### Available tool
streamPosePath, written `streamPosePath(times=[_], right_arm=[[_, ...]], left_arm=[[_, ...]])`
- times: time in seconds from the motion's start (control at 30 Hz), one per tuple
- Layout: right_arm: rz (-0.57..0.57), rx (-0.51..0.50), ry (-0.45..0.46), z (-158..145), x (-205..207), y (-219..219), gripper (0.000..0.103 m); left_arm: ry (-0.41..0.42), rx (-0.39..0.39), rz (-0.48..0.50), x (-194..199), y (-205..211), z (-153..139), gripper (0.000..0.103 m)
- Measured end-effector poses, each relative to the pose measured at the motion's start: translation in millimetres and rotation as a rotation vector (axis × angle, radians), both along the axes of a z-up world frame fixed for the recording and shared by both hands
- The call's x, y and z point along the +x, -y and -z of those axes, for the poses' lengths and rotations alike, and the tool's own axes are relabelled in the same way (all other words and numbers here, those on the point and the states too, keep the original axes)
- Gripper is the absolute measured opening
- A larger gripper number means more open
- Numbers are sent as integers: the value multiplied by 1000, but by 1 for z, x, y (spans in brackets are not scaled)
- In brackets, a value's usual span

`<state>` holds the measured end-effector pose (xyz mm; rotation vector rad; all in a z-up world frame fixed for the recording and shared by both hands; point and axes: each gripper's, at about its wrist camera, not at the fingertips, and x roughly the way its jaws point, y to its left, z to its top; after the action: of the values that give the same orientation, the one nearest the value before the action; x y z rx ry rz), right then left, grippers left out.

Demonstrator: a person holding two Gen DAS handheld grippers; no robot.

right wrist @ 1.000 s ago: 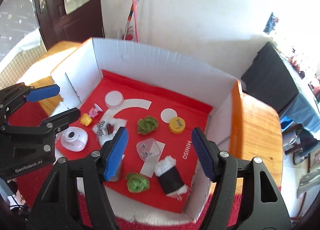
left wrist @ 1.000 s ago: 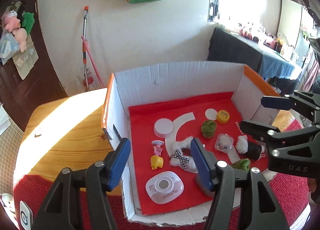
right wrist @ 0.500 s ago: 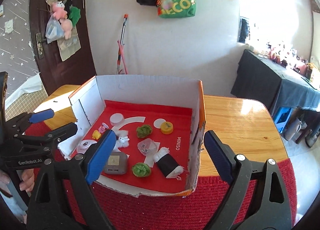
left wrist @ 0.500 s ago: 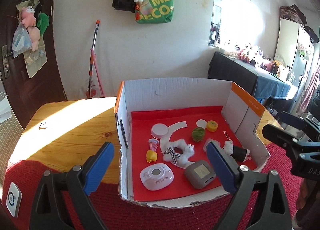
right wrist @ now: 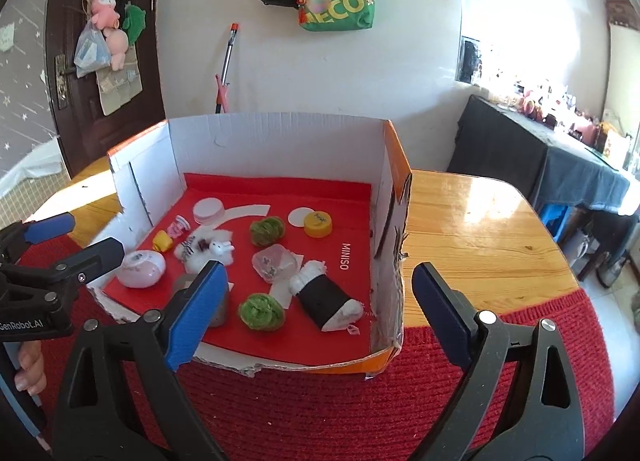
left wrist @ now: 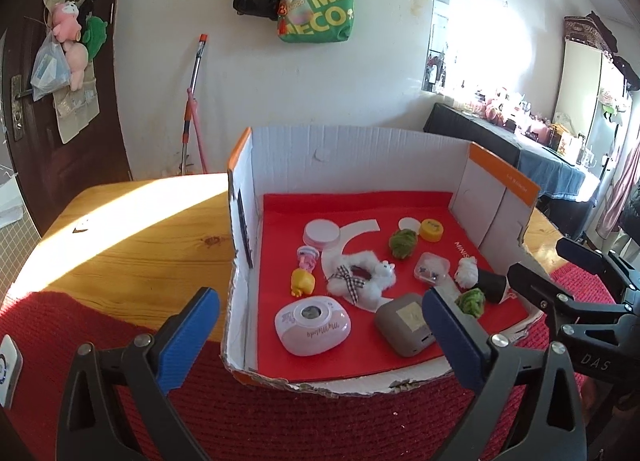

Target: Organize objects

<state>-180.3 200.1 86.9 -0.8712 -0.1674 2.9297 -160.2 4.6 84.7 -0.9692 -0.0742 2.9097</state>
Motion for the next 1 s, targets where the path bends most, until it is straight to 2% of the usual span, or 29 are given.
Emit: streamPosePath(times=[0.2, 0.7, 1.0], right_arm=[[36, 28, 3, 11, -3, 0, 95], [33, 35, 38, 22, -7, -5, 95], [35, 32, 44, 23, -7, -6, 95]], left_arm=[[1, -7, -3, -3, -1, 10, 103], [2, -57, -18, -5, -5, 22, 103], [-7, -51, -25, -5, -3, 24, 103]])
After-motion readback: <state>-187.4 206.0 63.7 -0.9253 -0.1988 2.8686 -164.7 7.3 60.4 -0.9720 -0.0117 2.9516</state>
